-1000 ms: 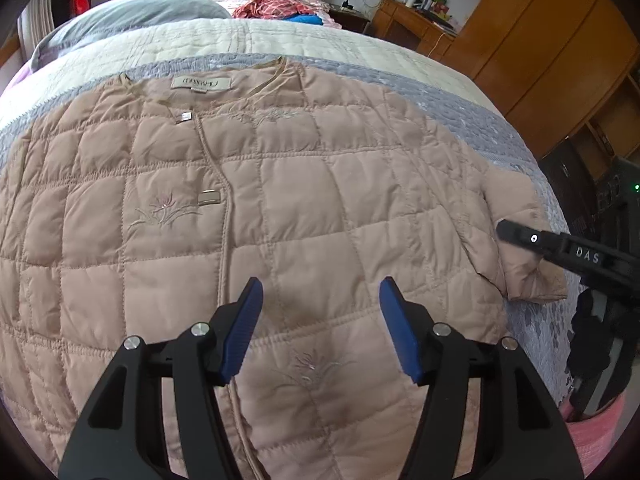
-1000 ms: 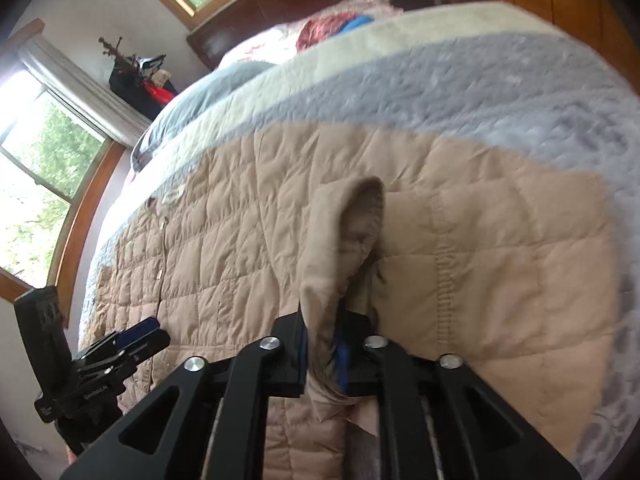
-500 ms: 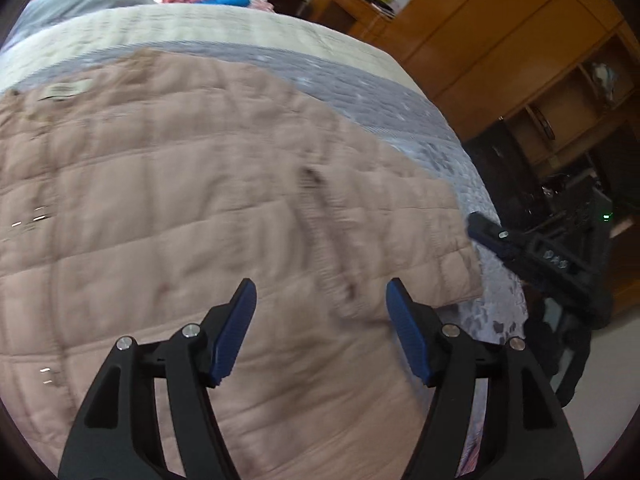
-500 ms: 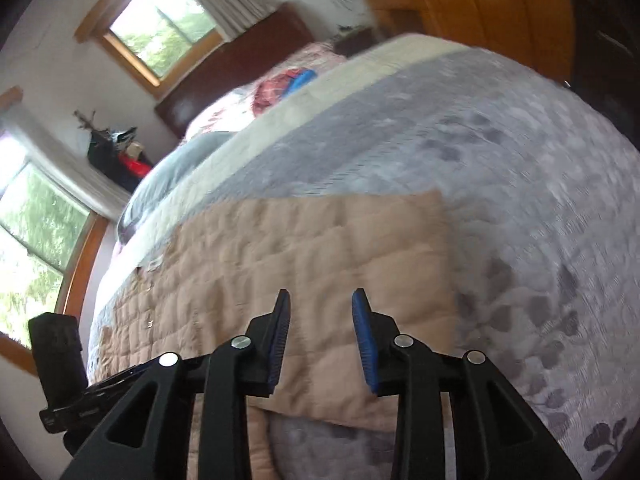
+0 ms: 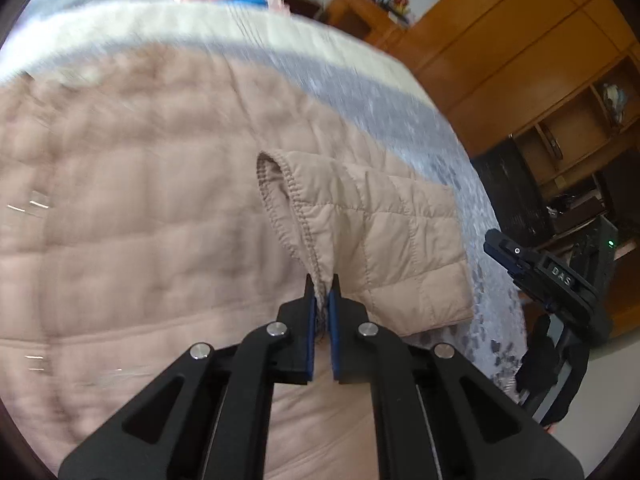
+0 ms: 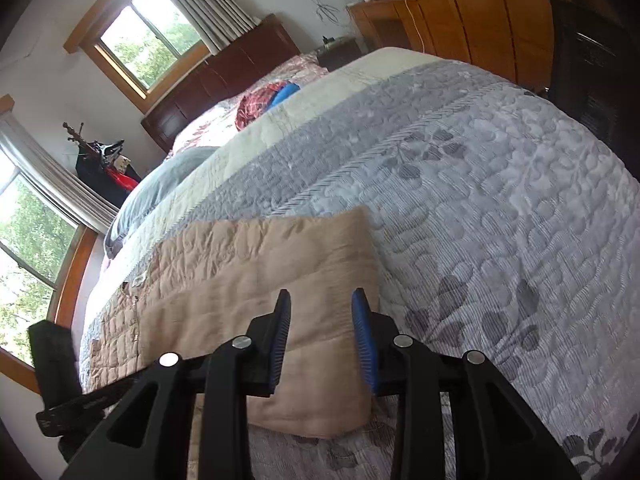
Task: Fold large clothes
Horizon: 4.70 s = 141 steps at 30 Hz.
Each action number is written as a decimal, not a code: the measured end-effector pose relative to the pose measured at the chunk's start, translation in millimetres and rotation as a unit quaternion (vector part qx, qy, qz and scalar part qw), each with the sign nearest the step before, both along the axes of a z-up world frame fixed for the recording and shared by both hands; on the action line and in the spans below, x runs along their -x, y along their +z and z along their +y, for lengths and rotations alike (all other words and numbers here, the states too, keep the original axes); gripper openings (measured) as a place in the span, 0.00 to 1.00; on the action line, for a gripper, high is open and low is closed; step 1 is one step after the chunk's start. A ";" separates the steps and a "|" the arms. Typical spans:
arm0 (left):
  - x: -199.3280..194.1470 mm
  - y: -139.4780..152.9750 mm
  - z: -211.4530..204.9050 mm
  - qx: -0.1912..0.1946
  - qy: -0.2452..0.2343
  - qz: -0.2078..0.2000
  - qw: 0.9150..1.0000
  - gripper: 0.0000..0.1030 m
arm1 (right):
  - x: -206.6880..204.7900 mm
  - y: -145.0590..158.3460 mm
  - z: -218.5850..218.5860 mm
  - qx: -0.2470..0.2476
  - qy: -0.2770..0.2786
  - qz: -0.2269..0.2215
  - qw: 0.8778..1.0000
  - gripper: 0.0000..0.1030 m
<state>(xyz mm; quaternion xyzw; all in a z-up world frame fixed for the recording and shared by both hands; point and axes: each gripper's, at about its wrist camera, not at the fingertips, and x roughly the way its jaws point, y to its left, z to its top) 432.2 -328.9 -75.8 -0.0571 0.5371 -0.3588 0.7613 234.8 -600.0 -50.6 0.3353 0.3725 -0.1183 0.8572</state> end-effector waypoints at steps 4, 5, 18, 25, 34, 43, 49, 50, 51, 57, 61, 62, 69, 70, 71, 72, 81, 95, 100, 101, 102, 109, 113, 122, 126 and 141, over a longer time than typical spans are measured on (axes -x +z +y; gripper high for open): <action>-0.1 24.4 52.5 -0.009 0.040 -0.046 0.998 0.04 | -9.8 -5.9 6.8 -0.020 0.019 -0.006 1.000 0.32; -0.2 29.1 68.3 -0.020 0.054 -0.062 0.996 0.04 | -14.0 -9.6 10.3 -0.030 0.031 -0.007 0.999 0.32; -18.0 42.8 204.6 -0.053 0.157 -0.093 0.982 0.04 | -65.3 -44.5 87.1 -0.078 0.177 0.013 0.981 0.32; -37.6 -4.7 220.3 -0.085 0.161 -0.050 0.982 0.05 | -74.5 -53.3 101.1 -0.038 0.176 0.044 0.983 0.32; -37.5 -35.4 226.6 -0.080 0.161 -0.063 0.982 0.11 | -76.3 -63.4 97.9 -0.049 0.180 0.047 0.981 0.31; -15.4 33.2 244.8 -0.088 0.188 -0.120 0.971 0.35 | -68.9 12.9 129.1 0.010 0.177 0.032 0.984 0.35; -22.7 28.6 185.4 -0.104 0.151 -0.105 0.977 0.35 | -114.7 4.1 184.3 0.039 0.209 0.098 0.972 0.35; -25.3 24.2 180.8 -0.108 0.151 -0.104 0.977 0.35 | -121.6 -2.2 190.8 0.040 0.213 0.105 0.971 0.35; -29.4 17.7 176.0 -0.120 0.154 -0.108 0.975 0.35 | -125.5 -6.0 195.8 0.048 0.212 0.108 0.970 0.35; -55.4 -32.0 183.7 -0.122 0.151 -0.056 0.979 0.36 | -144.1 -38.4 201.8 0.066 0.197 0.144 0.967 0.32; -53.3 -30.8 185.7 -0.130 0.145 -0.070 0.978 0.36 | -145.9 -38.2 205.2 0.080 0.196 0.149 0.966 0.32; -51.9 -27.6 184.7 -0.137 0.146 -0.071 0.977 0.34 | -142.5 -34.5 204.9 0.074 0.194 0.143 0.968 0.33; -4.0 6.9 182.5 -0.129 0.129 -0.107 0.977 0.37 | -110.9 -7.0 222.1 0.062 0.229 0.103 0.966 0.33; -2.3 3.4 180.3 -0.129 0.124 -0.100 0.979 0.37 | -110.3 -10.0 225.7 0.063 0.234 0.109 0.964 0.33; -1.9 -1.4 178.8 -0.131 0.119 -0.094 0.980 0.37 | -111.3 -12.7 226.9 0.064 0.236 0.114 0.963 0.33; -2.9 -8.1 177.2 -0.137 0.118 -0.089 0.979 0.37 | -112.3 -17.6 227.4 0.063 0.235 0.120 0.962 0.33; -9.8 -32.0 171.6 -0.148 0.114 -0.089 0.978 0.38 | -114.7 -44.0 223.6 0.061 0.229 0.123 0.964 0.30; 24.0 25.3 331.2 -0.112 0.230 -0.099 0.962 0.57 | -31.5 7.1 195.0 0.068 0.214 0.052 0.973 0.37; 37.4 16.9 449.2 -0.150 0.351 -0.073 0.921 0.57 | -20.2 -12.3 190.0 0.068 0.213 0.067 0.972 0.37; 39.9 14.2 470.2 -0.154 0.374 -0.065 0.912 0.57 | -21.0 -15.5 191.6 0.068 0.214 0.072 0.972 0.37; 43.7 9.9 500.8 -0.151 0.409 -0.050 0.898 0.57 | -21.9 -17.4 192.4 0.070 0.216 0.076 0.971 0.37; 45.5 -5.5 607.1 -0.117 0.517 -0.003 0.848 0.55 | -22.2 -24.1 193.8 0.077 0.215 0.087 0.970 0.38; 35.2 -14.9 637.4 -0.079 0.544 0.014 0.835 0.55 | -22.2 -29.0 193.7 0.075 0.213 0.089 0.970 0.38; 20.5 -35.5 669.8 -0.021 0.589 0.027 0.808 0.30 | -24.7 -37.0 194.2 0.071 0.214 0.090 0.970 0.38; 22.0 -38.8 674.5 -0.021 0.594 0.024 0.804 0.14 | -26.0 -42.0 197.8 0.081 0.218 0.095 0.968 0.38; 25.9 -10.3 653.8 -0.042 0.589 -0.037 0.806 0.03 | -20.8 -40.7 190.3 0.063 0.217 0.072 0.971 0.39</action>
